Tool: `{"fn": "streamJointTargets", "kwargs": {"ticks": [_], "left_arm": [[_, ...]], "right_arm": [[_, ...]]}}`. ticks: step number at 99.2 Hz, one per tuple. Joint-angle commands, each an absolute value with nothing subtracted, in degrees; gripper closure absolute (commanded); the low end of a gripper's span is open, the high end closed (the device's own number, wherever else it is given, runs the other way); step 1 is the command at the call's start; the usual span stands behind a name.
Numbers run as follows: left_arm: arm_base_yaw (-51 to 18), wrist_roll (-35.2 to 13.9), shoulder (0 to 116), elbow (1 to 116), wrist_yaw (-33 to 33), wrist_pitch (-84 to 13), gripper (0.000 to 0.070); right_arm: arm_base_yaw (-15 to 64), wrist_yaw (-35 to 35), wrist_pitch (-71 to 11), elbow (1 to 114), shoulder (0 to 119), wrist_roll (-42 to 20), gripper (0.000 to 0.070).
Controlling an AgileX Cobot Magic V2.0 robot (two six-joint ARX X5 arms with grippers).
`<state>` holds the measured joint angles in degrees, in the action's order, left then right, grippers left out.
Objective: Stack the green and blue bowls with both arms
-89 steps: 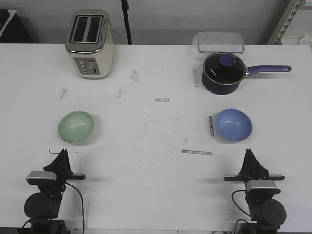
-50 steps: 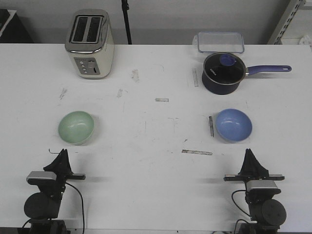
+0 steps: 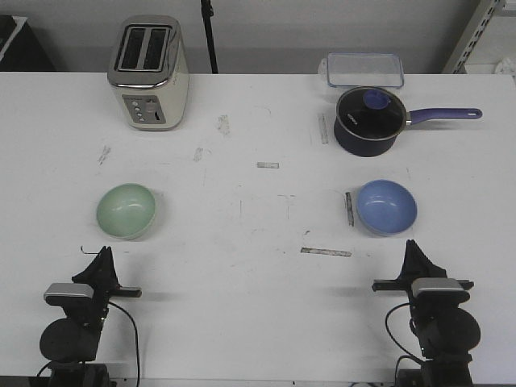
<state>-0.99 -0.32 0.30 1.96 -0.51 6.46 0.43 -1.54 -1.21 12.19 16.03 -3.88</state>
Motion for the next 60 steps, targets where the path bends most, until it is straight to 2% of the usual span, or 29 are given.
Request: {"fn": "streamJointTargets", "kwargs": {"ticks": [1, 13, 37, 60], "left_arm": [[-1.0, 0.4, 0.2, 0.7, -0.7, 7.3, 0.0699], [-1.0, 0.4, 0.2, 0.7, -0.7, 7.3, 0.0699], [-1.0, 0.4, 0.2, 0.7, -0.7, 7.3, 0.0699], [-1.0, 0.4, 0.2, 0.7, -0.7, 7.3, 0.0699]], "right_arm": [[0.4, -1.7, -0.9, 14.6, 19.7, -7.2, 0.0691], [0.4, -1.7, -1.2, 19.2, 27.3, -7.7, 0.0691], [0.3, -1.5, -7.8, 31.9, 42.9, -7.6, 0.0692], [-1.6, -1.2, -9.0, 41.4, 52.1, -7.6, 0.0692]]}}
